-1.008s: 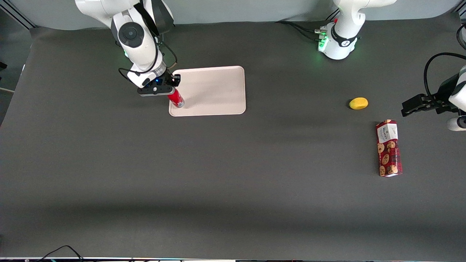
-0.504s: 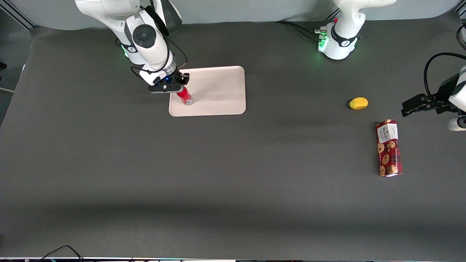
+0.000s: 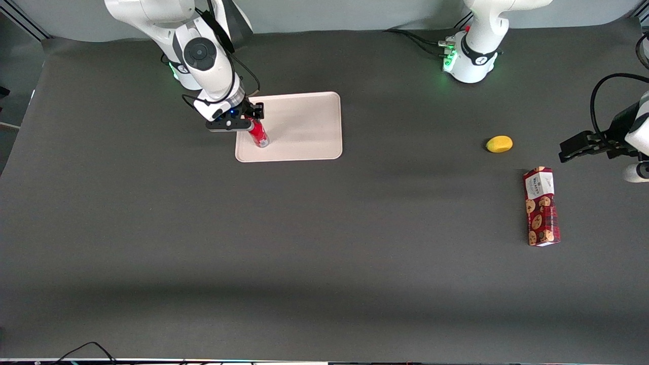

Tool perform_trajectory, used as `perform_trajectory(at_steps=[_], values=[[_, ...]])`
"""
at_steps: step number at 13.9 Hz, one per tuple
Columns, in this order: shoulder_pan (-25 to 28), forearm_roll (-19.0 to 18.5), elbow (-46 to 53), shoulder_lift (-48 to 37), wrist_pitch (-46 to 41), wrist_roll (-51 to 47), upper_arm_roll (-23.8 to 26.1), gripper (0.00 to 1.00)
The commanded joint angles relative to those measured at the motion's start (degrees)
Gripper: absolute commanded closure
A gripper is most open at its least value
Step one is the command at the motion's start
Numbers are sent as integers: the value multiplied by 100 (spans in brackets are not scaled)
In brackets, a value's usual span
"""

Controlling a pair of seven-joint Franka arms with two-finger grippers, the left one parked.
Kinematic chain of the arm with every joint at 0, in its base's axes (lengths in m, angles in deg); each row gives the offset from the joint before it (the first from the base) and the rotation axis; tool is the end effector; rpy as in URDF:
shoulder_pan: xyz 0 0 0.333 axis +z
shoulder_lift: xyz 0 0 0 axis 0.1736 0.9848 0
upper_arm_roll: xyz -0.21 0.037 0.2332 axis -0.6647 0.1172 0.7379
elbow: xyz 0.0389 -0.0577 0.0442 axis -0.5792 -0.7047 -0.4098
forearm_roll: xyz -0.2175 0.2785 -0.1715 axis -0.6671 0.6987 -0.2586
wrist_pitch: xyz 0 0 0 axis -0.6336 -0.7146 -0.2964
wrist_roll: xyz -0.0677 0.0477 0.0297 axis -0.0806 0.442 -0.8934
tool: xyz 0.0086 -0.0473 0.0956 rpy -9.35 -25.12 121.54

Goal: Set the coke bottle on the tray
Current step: 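Lower the bottle upright onto the tray and open the right gripper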

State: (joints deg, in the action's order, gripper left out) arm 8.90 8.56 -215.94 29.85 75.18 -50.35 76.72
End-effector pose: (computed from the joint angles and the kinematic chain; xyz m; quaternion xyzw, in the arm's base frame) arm 0.3370 0.2672 0.3243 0.9979 -0.0148 -0.0625 0.0011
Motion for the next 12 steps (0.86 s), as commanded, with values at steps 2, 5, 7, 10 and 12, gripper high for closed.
perform_trajectory(at_steps=[2, 5, 7, 10, 12], values=[[-14, 126, 203, -128, 27, -90, -92, 0], [-101, 29, 703, -349, -87, 85, -504, 0], [-101, 12, 1229, -349, -333, 270, -961, 0], [-102, -460, 2151, -218, -1008, 306, -1532, 0], [-110, -1102, 2933, 28, -1544, 419, -1796, 0]])
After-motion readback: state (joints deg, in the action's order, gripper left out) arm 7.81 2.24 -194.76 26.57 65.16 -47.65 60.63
